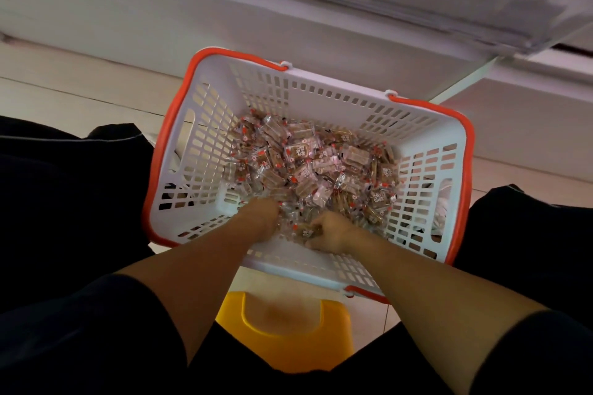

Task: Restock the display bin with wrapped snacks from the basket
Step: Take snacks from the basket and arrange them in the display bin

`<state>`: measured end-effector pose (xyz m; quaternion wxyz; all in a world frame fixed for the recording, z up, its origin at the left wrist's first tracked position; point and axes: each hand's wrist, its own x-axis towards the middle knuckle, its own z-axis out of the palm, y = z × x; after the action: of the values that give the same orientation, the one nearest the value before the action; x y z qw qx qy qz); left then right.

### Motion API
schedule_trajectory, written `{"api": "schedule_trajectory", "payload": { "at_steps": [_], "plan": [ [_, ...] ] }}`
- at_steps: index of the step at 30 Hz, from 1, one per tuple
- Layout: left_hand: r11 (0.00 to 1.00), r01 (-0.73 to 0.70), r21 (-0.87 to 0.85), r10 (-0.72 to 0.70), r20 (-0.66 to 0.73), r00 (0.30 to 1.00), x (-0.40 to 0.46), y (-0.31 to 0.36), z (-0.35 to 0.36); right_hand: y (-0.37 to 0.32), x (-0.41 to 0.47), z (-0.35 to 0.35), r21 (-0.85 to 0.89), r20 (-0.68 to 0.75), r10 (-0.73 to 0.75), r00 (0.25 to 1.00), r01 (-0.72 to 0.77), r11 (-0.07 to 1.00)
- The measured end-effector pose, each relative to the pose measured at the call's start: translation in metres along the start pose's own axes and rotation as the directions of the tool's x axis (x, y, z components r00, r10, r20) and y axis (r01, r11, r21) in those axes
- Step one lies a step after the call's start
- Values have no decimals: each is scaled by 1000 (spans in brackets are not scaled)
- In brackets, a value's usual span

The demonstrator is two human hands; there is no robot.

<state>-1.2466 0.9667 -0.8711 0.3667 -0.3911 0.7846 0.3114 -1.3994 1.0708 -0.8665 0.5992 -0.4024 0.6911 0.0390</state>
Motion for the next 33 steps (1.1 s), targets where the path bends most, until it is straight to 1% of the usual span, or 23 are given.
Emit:
{"api": "schedule_trajectory", "payload": {
  "at_steps": [2,3,5,6,7,8,9,11,13,14,15,17,19,21,23,25,26,27,28,29,30,31,33],
  "plan": [
    [998,43,-45,-44,-12,999,-3,-1,-5,-3,-2,1,-125,-53,-49,997,42,991],
    [996,59,-74,-59,-5,998,-3,-3,-8,-6,-3,2,-159,-96,-64,993,48,986],
    [982,89,-167,-88,12,996,-4,-8,-16,-10,-6,0,-150,-161,-88,983,64,987],
    [952,113,-284,-107,35,994,-4,-11,-20,-12,-8,-2,-122,-185,-102,977,80,989],
    [885,137,-445,-119,68,991,-4,-14,-25,-14,-11,-6,-90,-206,-119,971,103,991],
    [783,156,-602,-119,100,988,-7,-15,-31,-17,-14,-12,-65,-222,-134,966,122,990],
    [683,168,-711,-107,131,986,-10,-14,-38,-20,-18,-21,-60,-231,-149,962,139,989],
    [503,182,-845,-50,182,982,-15,-12,-51,-30,-28,-44,-129,-219,-178,959,153,980],
    [297,213,-931,28,231,973,-18,-8,-62,-40,-41,-70,-202,-172,-206,963,170,964],
    [216,219,-952,62,237,969,-19,-6,-69,-46,-50,-82,-211,-130,-226,965,196,958],
    [166,211,-963,95,229,969,-21,-2,-76,-53,-61,-94,-217,-84,-248,965,225,950],
    [141,193,-971,175,216,961,-30,9,-96,-70,-86,-116,-214,-17,-280,960,270,939],
    [124,180,-976,280,209,937,-46,24,-123,-87,-114,-137,-177,15,-300,954,298,938],
    [147,139,-979,403,188,896,-68,36,-154,-102,-143,-158,-143,16,-331,944,330,933],
    [192,92,-977,530,182,828,-94,44,-185,-112,-173,-176,-140,-38,-391,920,382,913],
    [222,63,-973,637,194,746,-121,49,-214,-118,-200,-188,-161,-159,-468,869,445,881],
    [240,46,-970,680,202,704,-135,50,-225,-120,-210,-191,-202,-239,-514,824,475,856],
    [262,11,-965,719,203,665,-148,52,-236,-123,-219,-194,-249,-323,-559,763,502,828],
    [272,-22,-962,744,195,639,-161,54,-243,-125,-227,-195,-276,-401,-597,695,530,802],
    [269,-49,-962,750,178,637,-172,57,-249,-128,-232,-194,-277,-471,-622,625,565,777],
    [260,-68,-963,736,153,660,-182,59,-254,-132,-236,-193,-259,-534,-635,558,607,751],
    [256,-89,-963,705,123,699,-191,59,-257,-137,-238,-192,-246,-594,-639,490,645,724],
    [286,-163,-944,644,63,763,-205,60,-260,-147,-241,-188,-298,-676,-651,345,679,670]
  ]
}}
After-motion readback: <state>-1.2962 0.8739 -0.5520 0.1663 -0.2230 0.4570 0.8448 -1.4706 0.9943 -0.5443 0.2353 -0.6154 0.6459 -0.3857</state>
